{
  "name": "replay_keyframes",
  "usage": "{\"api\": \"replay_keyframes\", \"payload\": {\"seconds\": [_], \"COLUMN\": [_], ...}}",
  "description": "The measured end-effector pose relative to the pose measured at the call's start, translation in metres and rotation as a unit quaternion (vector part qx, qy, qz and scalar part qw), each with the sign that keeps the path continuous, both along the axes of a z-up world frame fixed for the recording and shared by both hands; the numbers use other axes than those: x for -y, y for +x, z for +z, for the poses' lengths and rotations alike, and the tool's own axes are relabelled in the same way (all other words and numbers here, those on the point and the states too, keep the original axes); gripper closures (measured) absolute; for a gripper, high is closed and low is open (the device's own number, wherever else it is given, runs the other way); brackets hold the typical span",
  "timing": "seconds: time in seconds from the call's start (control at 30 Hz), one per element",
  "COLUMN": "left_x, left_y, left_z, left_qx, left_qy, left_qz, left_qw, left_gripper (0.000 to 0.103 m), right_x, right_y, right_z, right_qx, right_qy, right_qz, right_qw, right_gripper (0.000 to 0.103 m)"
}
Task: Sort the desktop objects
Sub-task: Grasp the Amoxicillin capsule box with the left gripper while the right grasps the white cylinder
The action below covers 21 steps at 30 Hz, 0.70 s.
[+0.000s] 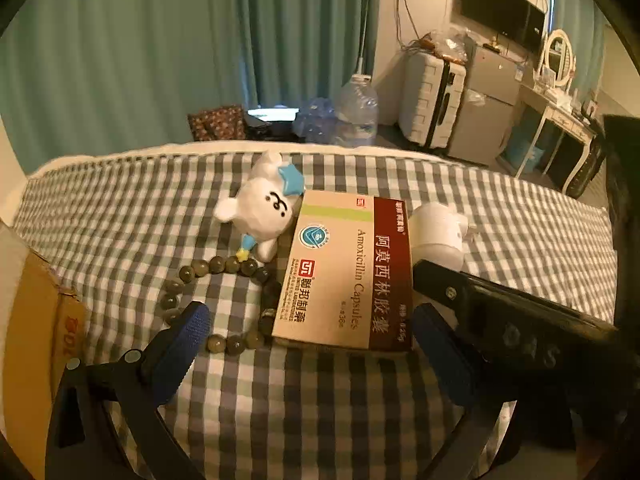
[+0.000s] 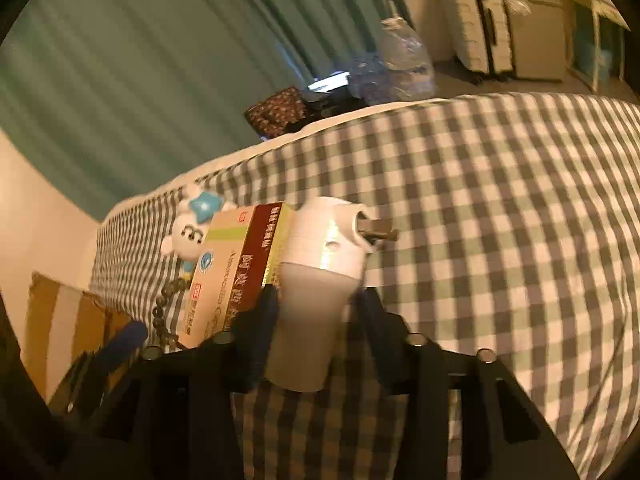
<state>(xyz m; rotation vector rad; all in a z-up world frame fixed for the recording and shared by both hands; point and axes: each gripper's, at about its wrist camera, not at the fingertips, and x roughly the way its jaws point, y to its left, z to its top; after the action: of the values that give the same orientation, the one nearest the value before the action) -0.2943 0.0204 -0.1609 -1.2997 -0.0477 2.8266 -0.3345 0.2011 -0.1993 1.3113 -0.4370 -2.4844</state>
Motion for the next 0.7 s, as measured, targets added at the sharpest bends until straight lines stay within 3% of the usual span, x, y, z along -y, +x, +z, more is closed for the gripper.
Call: {"api": "replay_keyframes", "payload": {"seconds": [0.1,0.2,0.3,0.33,0.43,0.47,0.57,0.7], "left_x": [-0.005,-0.019,-0.028,-0.028,-0.026,-0.028,-0.031,-0.024], "left_y": [-0.009,-0.017,-0.036,-0.041,-0.041,-0.038,-0.021,0.009], "left_z": [-0.003,-0.003,-0.013,-0.018,-0.021,-0.019,-0.006,0.015], "left_qx": [0.009,0.006,0.026,0.041,0.050,0.047,0.044,0.045], "left_qy": [0.003,-0.031,-0.054,-0.049,-0.025,-0.033,-0.050,-0.011], "left_qz": [-0.005,-0.003,0.005,0.006,0.008,0.000,-0.008,-0.003], "left_qw": [0.9999,0.9995,0.9982,0.9979,0.9984,0.9983,0.9977,0.9989], "left_gripper": [0.000,0.000,0.000,0.012,0.017,0.028,0.027,0.027], "right_x": [-0.015,-0.040,-0.062,-0.066,-0.069,-0.067,-0.064,-0.058], "right_y": [0.015,0.035,0.048,0.053,0.060,0.060,0.065,0.088], "right_z": [0.011,0.024,0.026,0.025,0.021,0.019,0.019,0.030], "right_qx": [-0.017,-0.028,-0.017,-0.014,-0.004,0.000,0.002,0.008], "right_qy": [0.039,0.085,0.087,0.085,0.080,0.083,0.088,0.078], "right_qz": [-0.020,-0.048,-0.067,-0.070,-0.071,-0.070,-0.066,-0.059], "right_qw": [0.999,0.995,0.994,0.994,0.994,0.994,0.994,0.995], "right_gripper": [0.071,0.071,0.071,0.071,0.071,0.071,0.071,0.072]}}
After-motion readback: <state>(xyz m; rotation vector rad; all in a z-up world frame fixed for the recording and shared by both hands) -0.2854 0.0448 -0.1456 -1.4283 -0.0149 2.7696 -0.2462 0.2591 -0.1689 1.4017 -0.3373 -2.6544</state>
